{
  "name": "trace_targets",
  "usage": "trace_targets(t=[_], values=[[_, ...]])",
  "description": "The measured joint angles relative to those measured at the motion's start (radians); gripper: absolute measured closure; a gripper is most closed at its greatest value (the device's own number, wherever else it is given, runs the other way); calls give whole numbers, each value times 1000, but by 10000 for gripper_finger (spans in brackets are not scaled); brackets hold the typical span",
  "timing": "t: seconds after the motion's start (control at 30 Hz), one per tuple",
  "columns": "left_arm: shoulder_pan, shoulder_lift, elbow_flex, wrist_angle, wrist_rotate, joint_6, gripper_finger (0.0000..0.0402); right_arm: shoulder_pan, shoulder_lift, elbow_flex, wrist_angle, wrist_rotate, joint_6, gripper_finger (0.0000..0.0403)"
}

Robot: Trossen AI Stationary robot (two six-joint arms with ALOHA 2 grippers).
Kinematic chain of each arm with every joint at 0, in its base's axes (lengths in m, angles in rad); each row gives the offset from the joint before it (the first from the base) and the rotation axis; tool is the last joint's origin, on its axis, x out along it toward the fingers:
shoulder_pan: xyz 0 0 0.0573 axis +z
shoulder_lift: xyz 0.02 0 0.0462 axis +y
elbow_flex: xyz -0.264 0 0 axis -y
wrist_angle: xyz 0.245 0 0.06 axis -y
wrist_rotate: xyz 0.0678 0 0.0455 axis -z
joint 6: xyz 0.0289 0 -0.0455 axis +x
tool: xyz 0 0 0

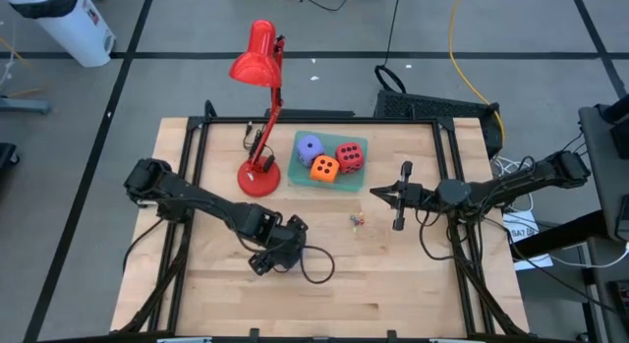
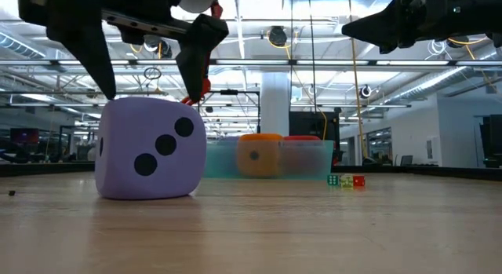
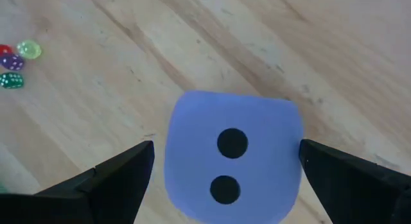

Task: Pick & Place Dice
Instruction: Put the light purple die into the green bin

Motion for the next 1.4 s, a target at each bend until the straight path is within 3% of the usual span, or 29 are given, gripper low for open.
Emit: trace_targets(t=[0.47,0.83,1.4], values=[[29,103,6,5,58,40,2,0,0,0,-1,0,-3,401],[28,156,7,55,83,-85,2,0,0,0,-1,-1,-1,401],[-52,55,-10,11,-110,-154,3,0,5,1,7,-1,-1,401]])
